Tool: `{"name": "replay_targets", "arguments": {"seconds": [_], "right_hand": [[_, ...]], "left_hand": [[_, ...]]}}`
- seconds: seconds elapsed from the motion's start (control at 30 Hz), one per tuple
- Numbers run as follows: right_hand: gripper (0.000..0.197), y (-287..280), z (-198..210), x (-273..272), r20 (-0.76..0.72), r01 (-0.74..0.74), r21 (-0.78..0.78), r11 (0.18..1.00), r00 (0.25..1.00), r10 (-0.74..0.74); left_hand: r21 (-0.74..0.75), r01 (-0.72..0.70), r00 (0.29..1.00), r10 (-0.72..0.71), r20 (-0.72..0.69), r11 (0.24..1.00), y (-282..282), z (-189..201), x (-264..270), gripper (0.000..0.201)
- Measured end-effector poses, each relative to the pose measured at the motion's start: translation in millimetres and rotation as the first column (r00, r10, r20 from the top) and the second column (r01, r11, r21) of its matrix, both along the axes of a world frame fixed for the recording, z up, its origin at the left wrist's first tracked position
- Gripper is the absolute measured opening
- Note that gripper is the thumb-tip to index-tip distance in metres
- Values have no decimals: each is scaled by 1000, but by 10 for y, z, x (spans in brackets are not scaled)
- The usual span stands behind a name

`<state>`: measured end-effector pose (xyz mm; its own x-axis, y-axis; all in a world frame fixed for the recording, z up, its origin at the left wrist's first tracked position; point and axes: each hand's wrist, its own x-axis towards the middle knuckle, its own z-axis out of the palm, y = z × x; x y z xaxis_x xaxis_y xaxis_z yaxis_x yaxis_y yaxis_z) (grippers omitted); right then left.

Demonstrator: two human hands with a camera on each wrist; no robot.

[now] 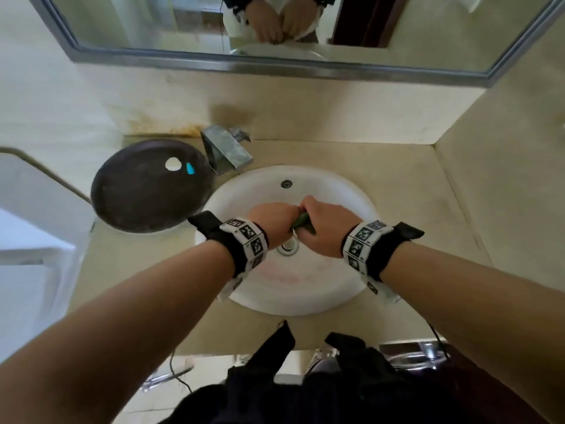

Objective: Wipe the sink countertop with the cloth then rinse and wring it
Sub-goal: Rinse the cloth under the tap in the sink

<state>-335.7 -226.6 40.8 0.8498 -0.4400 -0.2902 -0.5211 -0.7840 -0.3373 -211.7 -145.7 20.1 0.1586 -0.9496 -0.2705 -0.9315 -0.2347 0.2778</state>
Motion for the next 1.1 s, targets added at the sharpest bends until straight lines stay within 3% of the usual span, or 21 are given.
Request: {"name": "replay_targets", "arguments": {"seconds": [0.1, 0.23, 0.3, 0.4, 0.5, 0.67, 0.77, 0.83, 0.9, 1.0, 1.03, 1.1], "right_hand": [[25, 74, 53, 201, -159, -117, -143, 983, 983, 94], [16, 51, 46, 336, -183, -117, -187, 975, 980, 83], [5, 31, 22, 354, -157, -109, -156, 982, 984, 84], [14, -41, 0, 390, -100, -82, -81, 993, 992, 74], [6, -148, 11, 430, -62, -70, -6, 998, 996, 70], [15, -227, -56, 488, 103, -6, 280, 960, 994, -24], [16, -248, -164, 526, 73, -45, 193, 980, 997, 31], [22, -257, -227, 568, 6, -68, 84, 994, 998, 67], [30, -255, -274, 635, -35, -54, 57, 997, 998, 56], [34, -174, -293, 765, -4, -84, 127, 988, 996, 85], [32, -132, -296, 804, 30, -102, 153, 983, 995, 98], [26, -58, -281, 867, 50, -113, 224, 968, 993, 104]], "left_hand": [[33, 10, 997, -13, 77, 999, 102, 60, 125, 16], [-37, -40, 995, 43, 87, 999, 162, 67, 184, 8], [-69, -65, 993, 72, 97, 996, 141, 62, 219, 13], [-72, -112, 992, 116, 57, 991, 70, 74, 273, 19], [-45, -179, 984, 179, 1, 983, 17, 81, 299, 14], [-49, -370, 928, 367, -67, 928, 16, 20, 314, 20], [-26, -483, 873, 479, -91, 875, 66, -56, 351, 16], [5, -565, 813, 558, -164, 825, 96, -71, 354, 12], [41, -653, 710, 631, -314, 756, 97, -88, 364, 11], [143, -773, 394, 645, -655, 618, 49, -135, 402, 23], [158, -795, 323, 630, -707, 585, 30, -150, 423, 28], [141, -811, 318, 629, -710, 568, -1, -200, 500, 34]]}}
